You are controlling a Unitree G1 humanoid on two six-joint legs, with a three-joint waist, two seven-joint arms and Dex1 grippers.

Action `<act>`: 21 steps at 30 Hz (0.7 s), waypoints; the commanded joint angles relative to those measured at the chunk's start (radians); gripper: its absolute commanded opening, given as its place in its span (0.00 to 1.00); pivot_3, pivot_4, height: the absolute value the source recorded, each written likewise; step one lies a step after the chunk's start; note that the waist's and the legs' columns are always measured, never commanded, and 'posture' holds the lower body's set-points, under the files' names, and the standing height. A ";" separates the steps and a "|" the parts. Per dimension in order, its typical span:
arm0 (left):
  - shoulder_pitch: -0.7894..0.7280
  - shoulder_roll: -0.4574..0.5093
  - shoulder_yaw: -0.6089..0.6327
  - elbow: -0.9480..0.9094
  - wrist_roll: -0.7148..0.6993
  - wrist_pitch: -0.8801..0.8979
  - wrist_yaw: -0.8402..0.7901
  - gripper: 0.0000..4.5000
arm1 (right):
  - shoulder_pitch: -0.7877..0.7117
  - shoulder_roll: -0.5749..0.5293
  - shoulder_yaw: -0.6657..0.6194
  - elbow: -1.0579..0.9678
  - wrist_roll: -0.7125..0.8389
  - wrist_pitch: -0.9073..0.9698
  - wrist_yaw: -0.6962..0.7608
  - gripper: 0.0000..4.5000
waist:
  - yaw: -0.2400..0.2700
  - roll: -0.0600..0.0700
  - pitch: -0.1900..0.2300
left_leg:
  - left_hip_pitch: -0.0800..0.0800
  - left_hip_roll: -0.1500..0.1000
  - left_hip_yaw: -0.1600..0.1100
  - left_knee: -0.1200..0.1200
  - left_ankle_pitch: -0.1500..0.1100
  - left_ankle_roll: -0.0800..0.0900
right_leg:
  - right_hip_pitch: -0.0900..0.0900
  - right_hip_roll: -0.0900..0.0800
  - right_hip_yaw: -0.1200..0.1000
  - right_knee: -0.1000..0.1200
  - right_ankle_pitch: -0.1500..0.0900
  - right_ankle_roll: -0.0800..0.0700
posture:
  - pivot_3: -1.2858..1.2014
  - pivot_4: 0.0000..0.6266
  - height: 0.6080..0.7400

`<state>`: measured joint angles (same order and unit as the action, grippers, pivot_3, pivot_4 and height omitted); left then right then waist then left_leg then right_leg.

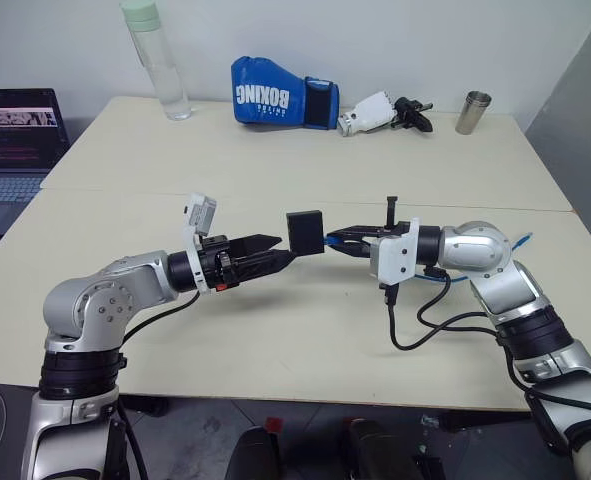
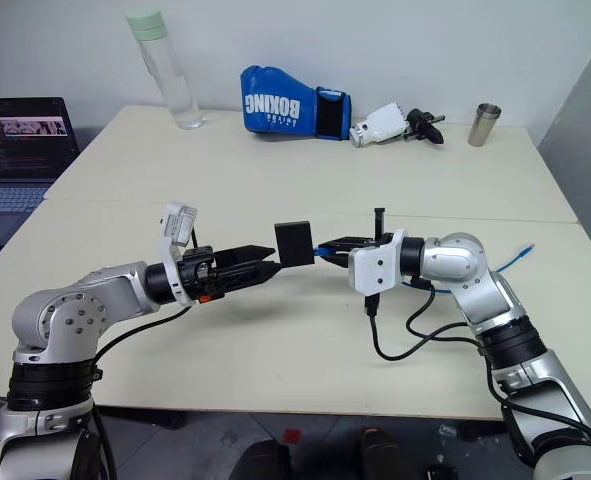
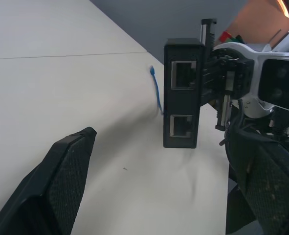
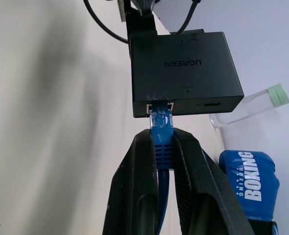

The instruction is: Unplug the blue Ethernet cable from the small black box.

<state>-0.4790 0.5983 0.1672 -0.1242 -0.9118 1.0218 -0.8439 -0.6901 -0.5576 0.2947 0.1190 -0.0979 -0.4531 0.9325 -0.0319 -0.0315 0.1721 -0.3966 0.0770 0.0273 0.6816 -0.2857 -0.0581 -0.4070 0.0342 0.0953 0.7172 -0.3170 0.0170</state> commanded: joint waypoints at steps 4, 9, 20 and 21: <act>-0.034 -0.026 0.022 -0.014 -0.047 0.008 0.014 1.00 | -0.022 0.015 -0.008 -0.060 0.012 0.017 -0.003 0.04 | 0.000 0.000 0.000 | 0.000 0.000 0.000 0.000 0.000 0.000 | 0.000 0.000 0.000 0.000 0.000 0.000 | 0.52 0.24 1.00; -0.042 -0.036 0.029 0.000 -0.058 0.011 0.012 0.78 | -0.018 0.017 -0.008 -0.070 0.011 0.029 -0.002 0.04 | 0.000 0.000 0.000 | 0.000 0.000 0.000 0.000 0.000 -0.001 | 0.000 0.000 0.000 0.000 0.000 0.000 | 0.52 0.24 1.00; -0.042 -0.044 0.018 0.018 -0.051 0.005 -0.014 0.25 | -0.011 0.020 -0.003 -0.076 0.001 0.016 -0.007 0.04 | 0.000 0.000 0.000 | 0.000 0.000 0.000 0.000 0.000 -0.001 | 0.000 0.000 0.000 0.000 0.000 0.000 | 0.52 0.24 1.00; -0.041 -0.045 0.016 0.018 -0.049 0.004 -0.015 0.20 | -0.010 0.021 -0.002 -0.077 0.000 0.015 -0.008 0.04 | 0.000 0.000 0.000 | 0.000 0.000 0.000 0.000 0.000 -0.001 | 0.000 0.000 0.000 0.000 0.000 0.000 | 0.52 0.24 1.00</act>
<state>-0.5046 0.5534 0.1669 -0.0991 -0.9492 1.0372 -0.8601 -0.6890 -0.5418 0.2963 0.0841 -0.1037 -0.4224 0.9333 -0.0321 -0.0315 0.1721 -0.3966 0.0766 0.0272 0.6816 -0.2852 -0.0589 -0.4069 0.0342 0.0955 0.7172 -0.3170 0.0170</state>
